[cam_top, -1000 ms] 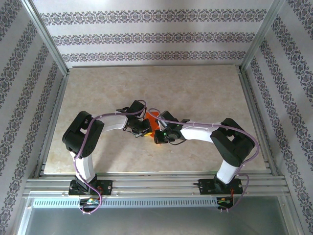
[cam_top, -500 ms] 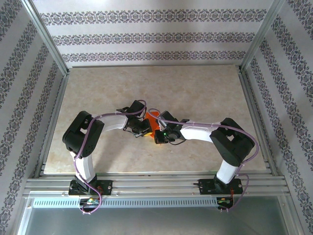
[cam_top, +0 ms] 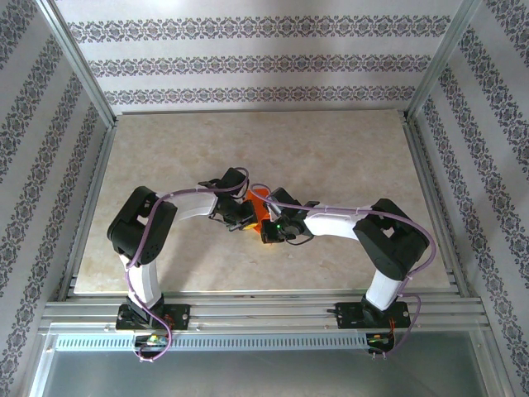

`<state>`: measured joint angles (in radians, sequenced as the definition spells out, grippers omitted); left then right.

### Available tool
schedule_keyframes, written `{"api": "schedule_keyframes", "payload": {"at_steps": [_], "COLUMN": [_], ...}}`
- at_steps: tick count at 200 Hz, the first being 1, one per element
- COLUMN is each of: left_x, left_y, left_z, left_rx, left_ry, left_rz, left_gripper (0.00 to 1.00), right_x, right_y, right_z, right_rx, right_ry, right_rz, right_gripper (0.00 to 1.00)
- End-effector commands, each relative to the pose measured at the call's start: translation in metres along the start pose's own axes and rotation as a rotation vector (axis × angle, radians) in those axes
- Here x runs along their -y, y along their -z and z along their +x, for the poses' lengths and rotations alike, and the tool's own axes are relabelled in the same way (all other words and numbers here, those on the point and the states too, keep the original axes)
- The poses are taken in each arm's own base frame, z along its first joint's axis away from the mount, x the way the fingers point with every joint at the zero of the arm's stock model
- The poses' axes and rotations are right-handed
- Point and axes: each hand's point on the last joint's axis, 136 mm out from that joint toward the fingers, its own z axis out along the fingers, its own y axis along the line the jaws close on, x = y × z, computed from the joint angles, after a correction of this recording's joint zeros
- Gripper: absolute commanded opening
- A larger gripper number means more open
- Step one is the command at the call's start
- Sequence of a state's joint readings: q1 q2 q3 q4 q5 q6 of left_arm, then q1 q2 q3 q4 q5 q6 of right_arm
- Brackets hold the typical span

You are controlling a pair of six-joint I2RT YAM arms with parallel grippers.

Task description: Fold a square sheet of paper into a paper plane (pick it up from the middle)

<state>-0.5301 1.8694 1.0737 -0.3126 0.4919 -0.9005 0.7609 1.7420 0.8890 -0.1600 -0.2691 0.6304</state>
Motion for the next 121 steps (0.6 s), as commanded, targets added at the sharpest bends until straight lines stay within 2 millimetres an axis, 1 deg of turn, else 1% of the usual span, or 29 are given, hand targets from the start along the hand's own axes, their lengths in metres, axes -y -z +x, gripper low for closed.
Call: {"api": "schedule_keyframes", "payload": {"at_steps": [1, 21, 32, 84, 121], "left_x": [-0.020, -0.013, -0.013, -0.037, -0.053], "left_y": [-0.002, 0.006, 0.009, 0.006, 0.015], "left_z": [-0.014, -0.024, -0.028, -0.043, -0.058], "left_rx": [0.048, 0.080, 0.098, 0.120, 0.165], "left_ry": [-0.024, -0.051, -0.067, -0.061, -0.092], "left_rz": [-0.095, -0.061, -0.057, -0.042, -0.027], "left_gripper": [0.14, 0.15, 0.17, 0.17, 0.17], "right_x": [0.028, 0.031, 0.032, 0.037, 0.040], "right_y": [-0.007, -0.008, -0.008, -0.012, -0.012], "right_z": [0.016, 0.018, 0.019, 0.024, 0.027], "right_rx": [-0.057, -0.064, -0.067, -0.089, -0.102], "right_ry": [-0.049, -0.058, -0.063, -0.085, -0.102], "right_rz": [0.092, 0.096, 0.098, 0.104, 0.107], "right_gripper": [0.05, 0.05, 0.05, 0.05, 0.05]}}
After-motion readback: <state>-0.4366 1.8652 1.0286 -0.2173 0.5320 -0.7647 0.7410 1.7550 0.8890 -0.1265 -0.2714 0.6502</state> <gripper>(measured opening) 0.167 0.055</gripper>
